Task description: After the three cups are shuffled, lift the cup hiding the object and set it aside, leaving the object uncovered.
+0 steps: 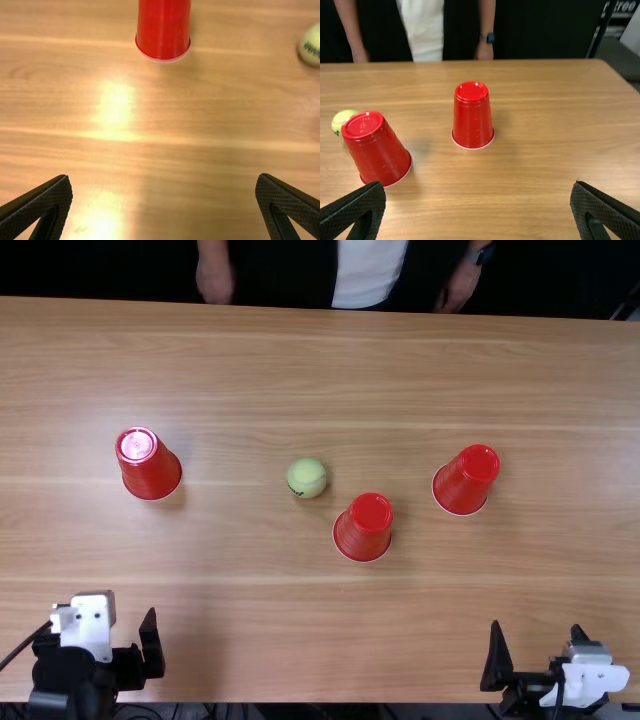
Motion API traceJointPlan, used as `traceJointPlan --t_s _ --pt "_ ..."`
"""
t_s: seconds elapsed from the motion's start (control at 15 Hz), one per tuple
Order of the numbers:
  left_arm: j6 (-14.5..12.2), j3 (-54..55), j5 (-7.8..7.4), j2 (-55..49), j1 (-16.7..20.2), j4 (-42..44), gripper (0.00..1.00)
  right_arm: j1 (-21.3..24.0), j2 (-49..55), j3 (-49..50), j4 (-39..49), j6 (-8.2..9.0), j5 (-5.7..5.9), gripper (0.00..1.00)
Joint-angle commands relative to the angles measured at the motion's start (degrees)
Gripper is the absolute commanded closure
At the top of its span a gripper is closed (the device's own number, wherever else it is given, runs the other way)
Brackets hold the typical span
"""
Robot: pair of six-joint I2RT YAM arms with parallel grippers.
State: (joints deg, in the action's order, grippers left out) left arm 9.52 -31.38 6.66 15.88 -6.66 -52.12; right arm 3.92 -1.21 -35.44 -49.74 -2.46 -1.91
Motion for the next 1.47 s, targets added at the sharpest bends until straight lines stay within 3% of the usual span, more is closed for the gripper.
traceJointPlan --t_s 0.0,0.13,0.2,0.33,0.47,0.67,0.8,0.87,0.93,1.13,1.4 --pt "0.6 4.1 -0.54 -5.2 0.5 1.4 0.00 0.6 1.2 2.3 0.1 0.14 0.22 0.00" --pt "0.5 8.3 -0.22 -15.5 0.3 3.3 0.00 0.6 1.2 3.6 -0.4 0.35 0.12 0.00" --pt "0.4 10.0 0.52 -15.9 0.7 3.4 0.00 0.7 1.2 4.2 0.1 0.35 0.12 0.00" --pt "0.1 11.0 0.52 -15.9 0.8 4.3 0.00 0.7 1.2 4.7 0.5 0.35 0.44 0.00" --pt "-0.3 12.5 0.09 -15.9 0.5 15.1 0.00 0.7 1.2 5.9 4.6 0.45 0.22 0.00" --pt "-0.2 19.9 -0.33 -15.9 0.2 35.3 0.00 0.8 1.2 14.4 27.8 0.24 0.12 0.00" --pt "-0.3 21.8 -0.33 -15.9 0.2 39.3 0.00 0.8 1.2 19.4 45.3 0.35 0.33 0.00" --pt "-0.7 24.0 -0.43 -15.9 -0.1 41.4 0.00 0.8 1.2 21.8 49.8 0.35 0.33 0.00" --pt "-2.0 26.8 -0.43 -15.9 -0.2 44.7 0.00 0.8 1.2 24.3 51.6 0.45 0.44 0.00" --pt "-9.6 30.8 -0.64 -15.9 -0.3 52.9 0.00 0.7 1.2 30.2 51.9 0.24 0.01 0.00" --pt "-10.0 31.4 -0.54 -15.9 -0.4 51.6 0.00 0.7 1.2 34.5 53.0 0.45 0.01 0.00"
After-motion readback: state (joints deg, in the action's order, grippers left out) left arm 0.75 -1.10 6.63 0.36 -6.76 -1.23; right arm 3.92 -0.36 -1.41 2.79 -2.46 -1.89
